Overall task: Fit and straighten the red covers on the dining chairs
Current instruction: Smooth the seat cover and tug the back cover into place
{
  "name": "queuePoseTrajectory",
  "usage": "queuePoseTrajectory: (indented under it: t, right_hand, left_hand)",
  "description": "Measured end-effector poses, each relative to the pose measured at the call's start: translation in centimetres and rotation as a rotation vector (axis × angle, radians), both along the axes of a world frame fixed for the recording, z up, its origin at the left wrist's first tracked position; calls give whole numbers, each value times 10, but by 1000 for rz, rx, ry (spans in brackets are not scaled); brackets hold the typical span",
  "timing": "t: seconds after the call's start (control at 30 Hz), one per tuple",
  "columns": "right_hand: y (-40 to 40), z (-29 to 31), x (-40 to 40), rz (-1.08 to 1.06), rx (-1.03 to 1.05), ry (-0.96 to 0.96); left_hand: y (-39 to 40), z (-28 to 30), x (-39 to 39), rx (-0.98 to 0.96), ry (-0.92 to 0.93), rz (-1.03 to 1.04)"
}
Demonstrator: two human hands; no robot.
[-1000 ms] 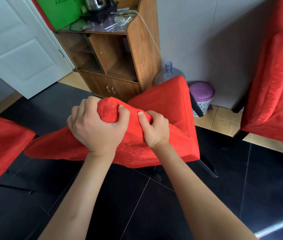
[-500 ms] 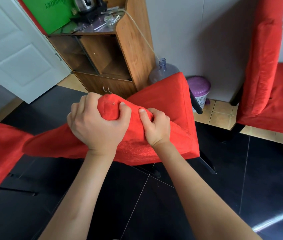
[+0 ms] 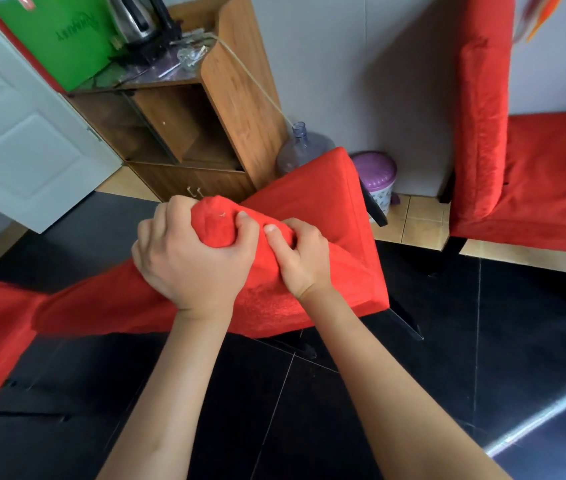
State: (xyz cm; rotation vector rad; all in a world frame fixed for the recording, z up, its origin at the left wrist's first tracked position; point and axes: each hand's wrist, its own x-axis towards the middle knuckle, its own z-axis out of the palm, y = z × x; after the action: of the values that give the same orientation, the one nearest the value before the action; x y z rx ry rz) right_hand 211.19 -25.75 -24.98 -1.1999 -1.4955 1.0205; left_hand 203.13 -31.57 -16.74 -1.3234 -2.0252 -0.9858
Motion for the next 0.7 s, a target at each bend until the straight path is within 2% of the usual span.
queuePoseTrajectory:
  t: [0.7]
  right_hand:
    - [16, -8, 75, 140, -87, 21]
  left_hand:
    - [26, -10, 79, -2, 76, 48]
